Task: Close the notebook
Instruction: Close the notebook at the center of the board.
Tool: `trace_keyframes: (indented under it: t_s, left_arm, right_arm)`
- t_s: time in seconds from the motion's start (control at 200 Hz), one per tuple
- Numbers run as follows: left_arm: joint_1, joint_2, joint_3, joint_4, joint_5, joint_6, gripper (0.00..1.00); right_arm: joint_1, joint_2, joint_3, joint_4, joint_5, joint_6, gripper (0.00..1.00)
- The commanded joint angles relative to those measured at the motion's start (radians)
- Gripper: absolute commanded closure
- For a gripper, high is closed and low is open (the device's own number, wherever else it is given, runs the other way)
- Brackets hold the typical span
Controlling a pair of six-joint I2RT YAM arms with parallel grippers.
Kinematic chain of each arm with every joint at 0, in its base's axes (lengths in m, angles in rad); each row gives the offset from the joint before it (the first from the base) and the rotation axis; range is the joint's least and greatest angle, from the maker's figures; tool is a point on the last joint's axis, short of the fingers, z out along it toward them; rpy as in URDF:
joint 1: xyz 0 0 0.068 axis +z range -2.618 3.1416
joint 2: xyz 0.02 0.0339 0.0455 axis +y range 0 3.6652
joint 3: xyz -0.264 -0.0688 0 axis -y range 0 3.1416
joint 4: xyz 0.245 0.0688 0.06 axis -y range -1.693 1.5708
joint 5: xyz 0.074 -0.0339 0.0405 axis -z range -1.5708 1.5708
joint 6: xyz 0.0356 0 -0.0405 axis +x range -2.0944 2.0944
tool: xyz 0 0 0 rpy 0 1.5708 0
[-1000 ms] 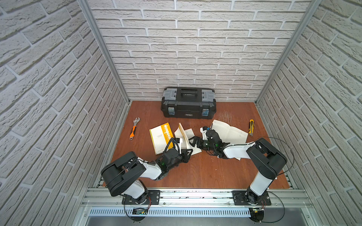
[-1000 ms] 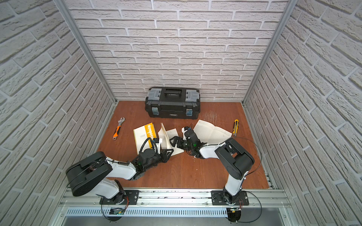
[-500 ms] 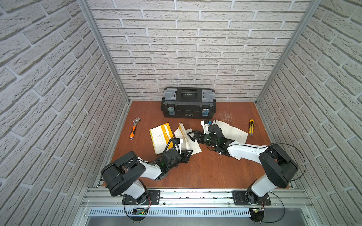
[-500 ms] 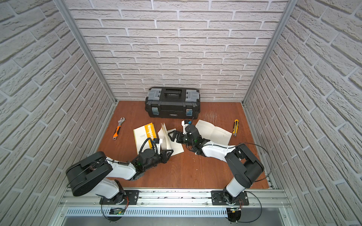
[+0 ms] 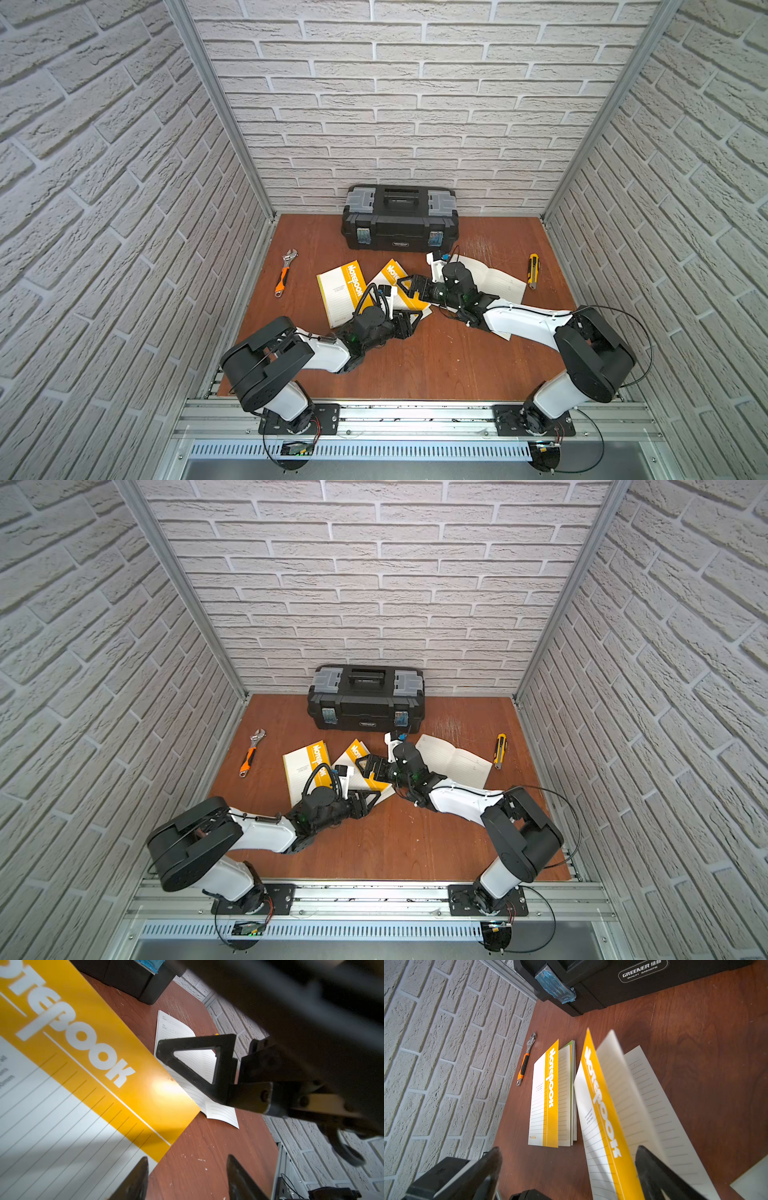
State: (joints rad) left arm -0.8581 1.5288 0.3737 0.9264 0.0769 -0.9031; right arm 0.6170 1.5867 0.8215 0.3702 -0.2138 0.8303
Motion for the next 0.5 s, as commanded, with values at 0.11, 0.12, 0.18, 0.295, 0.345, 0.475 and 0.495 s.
trace_keyframes:
  t_s: [0.11,0.12,0.18,0.295,0.345,0.475,0.495]
  left_arm:
    - [0.012,0.074,-0.018,0.072,-0.011,0.046,0.45]
    - [0.012,0.078,-0.020,0.077,-0.014,0.045,0.45]
    - [0.013,0.096,-0.028,0.093,-0.036,0.041,0.47]
    - [0.013,0.125,-0.032,0.095,-0.060,0.040,0.49]
    - [0.014,0.136,-0.035,0.108,-0.060,0.033,0.50]
    - [0.015,0.134,-0.027,0.096,-0.059,0.031,0.50]
    - [0.016,0.132,-0.025,0.092,-0.058,0.032,0.50]
  right_arm:
    - [0.000,-0.028,0.010,0.039,0.006,-0.017,0.00]
    - [0.001,-0.029,0.011,0.038,0.006,-0.017,0.00]
    - [0.001,-0.034,0.012,0.036,0.007,-0.021,0.00]
    - [0.001,-0.054,0.015,0.012,0.022,-0.041,0.00]
    - [0.001,-0.062,0.019,0.005,0.023,-0.048,0.00]
    - [0.001,-0.066,0.022,0.007,0.021,-0.048,0.00]
    - [0.001,-0.062,0.024,0.011,0.016,-0.045,0.00]
